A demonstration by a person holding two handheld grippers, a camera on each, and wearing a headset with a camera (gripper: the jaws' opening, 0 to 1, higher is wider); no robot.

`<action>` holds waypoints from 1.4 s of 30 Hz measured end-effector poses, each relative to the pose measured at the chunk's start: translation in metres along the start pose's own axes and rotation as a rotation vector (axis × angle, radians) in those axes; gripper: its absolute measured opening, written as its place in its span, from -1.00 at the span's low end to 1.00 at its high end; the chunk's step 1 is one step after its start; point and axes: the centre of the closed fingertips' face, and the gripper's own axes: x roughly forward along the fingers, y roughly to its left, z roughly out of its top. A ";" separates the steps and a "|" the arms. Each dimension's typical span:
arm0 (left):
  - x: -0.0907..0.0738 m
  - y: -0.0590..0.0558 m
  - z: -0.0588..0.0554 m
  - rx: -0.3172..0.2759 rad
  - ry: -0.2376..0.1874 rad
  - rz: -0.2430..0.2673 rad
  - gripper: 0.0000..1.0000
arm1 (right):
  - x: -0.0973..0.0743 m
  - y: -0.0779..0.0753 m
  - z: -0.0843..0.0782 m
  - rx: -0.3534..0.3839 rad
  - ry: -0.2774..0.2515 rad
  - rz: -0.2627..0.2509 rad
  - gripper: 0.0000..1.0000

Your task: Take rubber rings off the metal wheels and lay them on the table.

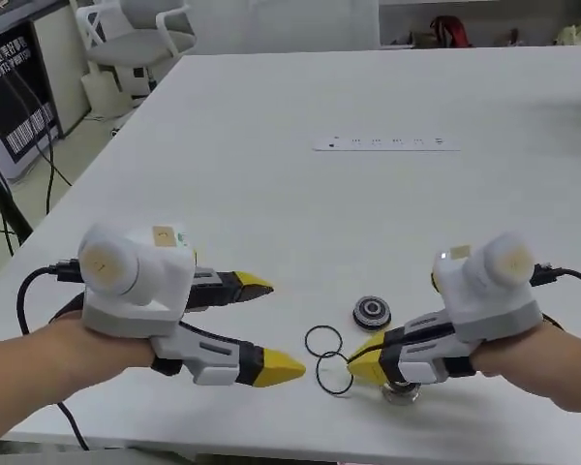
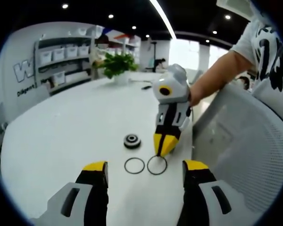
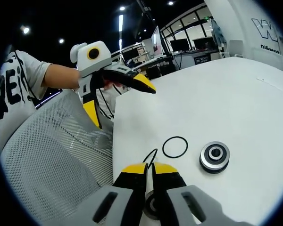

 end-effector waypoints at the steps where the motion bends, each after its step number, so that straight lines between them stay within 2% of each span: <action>1: 0.000 0.000 0.000 0.000 0.000 0.000 0.29 | 0.000 0.000 -0.001 -0.007 0.003 -0.003 -0.94; 7: 0.001 0.000 0.002 -0.001 -0.002 0.000 0.28 | 0.001 0.000 -0.003 -0.031 0.016 -0.007 -0.83; 18: 0.003 0.000 0.002 -0.002 0.004 -0.005 0.28 | -0.005 -0.005 0.001 -0.027 -0.007 -0.026 -0.66; 31: 0.008 0.003 0.007 0.007 0.005 -0.008 0.28 | -0.023 -0.008 0.017 -0.024 -0.086 -0.064 -0.51; 42: 0.014 0.015 0.016 0.018 -0.005 0.000 0.27 | -0.044 -0.020 0.028 -0.032 -0.143 -0.123 -0.37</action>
